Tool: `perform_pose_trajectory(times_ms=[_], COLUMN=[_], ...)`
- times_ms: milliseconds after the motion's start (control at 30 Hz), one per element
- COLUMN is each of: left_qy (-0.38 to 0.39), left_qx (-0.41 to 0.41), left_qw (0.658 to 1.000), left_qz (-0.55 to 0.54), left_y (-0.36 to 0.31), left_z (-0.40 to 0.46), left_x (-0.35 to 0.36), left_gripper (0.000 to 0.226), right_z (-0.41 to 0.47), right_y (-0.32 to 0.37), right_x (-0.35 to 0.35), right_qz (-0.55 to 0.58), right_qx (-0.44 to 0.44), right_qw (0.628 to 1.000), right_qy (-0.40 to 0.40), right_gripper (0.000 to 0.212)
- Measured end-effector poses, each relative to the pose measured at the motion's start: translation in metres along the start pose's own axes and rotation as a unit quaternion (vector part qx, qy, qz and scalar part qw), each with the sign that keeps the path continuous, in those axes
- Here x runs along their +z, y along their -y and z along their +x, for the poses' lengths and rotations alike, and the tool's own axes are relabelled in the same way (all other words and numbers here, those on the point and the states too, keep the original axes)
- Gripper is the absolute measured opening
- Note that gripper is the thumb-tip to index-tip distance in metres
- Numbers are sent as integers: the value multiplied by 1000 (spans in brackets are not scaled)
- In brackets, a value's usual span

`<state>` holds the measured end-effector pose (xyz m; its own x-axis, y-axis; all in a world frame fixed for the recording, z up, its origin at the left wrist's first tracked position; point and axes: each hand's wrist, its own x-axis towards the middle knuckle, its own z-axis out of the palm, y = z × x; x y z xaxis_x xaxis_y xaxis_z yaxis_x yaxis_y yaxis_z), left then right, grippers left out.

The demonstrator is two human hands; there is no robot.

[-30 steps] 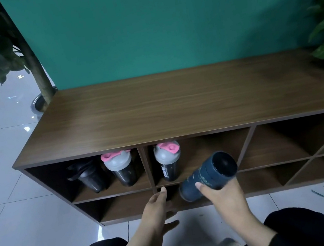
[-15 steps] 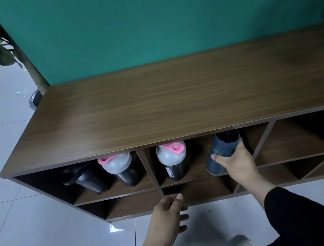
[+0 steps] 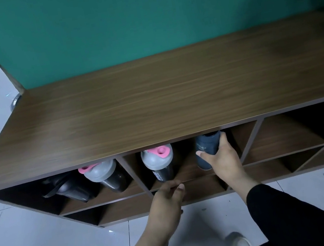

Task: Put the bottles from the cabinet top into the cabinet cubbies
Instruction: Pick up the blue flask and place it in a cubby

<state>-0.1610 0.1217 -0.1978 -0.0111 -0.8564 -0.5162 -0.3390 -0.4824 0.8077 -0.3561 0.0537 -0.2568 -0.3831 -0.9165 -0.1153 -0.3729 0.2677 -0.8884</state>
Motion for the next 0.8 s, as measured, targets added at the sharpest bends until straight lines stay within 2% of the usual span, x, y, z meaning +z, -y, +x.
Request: perform_pose_trajectory(times_ms=[233, 400, 467, 600, 800], left_qy=[26, 27, 36, 75, 142], left_qx=[25, 17, 19, 13, 42], left_qw=[999, 999, 999, 997, 988], left_qz=[21, -6, -9, -11, -28], left_y=[-8, -9, -12, -17, -16], left_z=[24, 38, 43, 53, 74], left_x=[16, 30, 39, 56, 75], left_gripper=[34, 41, 50, 66, 77], right_z=[1, 2, 4, 17, 24], right_y=[0, -15, -20, -26, -23], right_x=[-2, -3, -8, -20, -17], right_qz=[-18, -21, -25, -10, -30], right_qx=[7, 52, 83, 120, 81], right_qw=[1000, 997, 993, 984, 979], right_qy=[13, 57, 85, 133, 183], right_gripper=[65, 105, 110, 98, 62])
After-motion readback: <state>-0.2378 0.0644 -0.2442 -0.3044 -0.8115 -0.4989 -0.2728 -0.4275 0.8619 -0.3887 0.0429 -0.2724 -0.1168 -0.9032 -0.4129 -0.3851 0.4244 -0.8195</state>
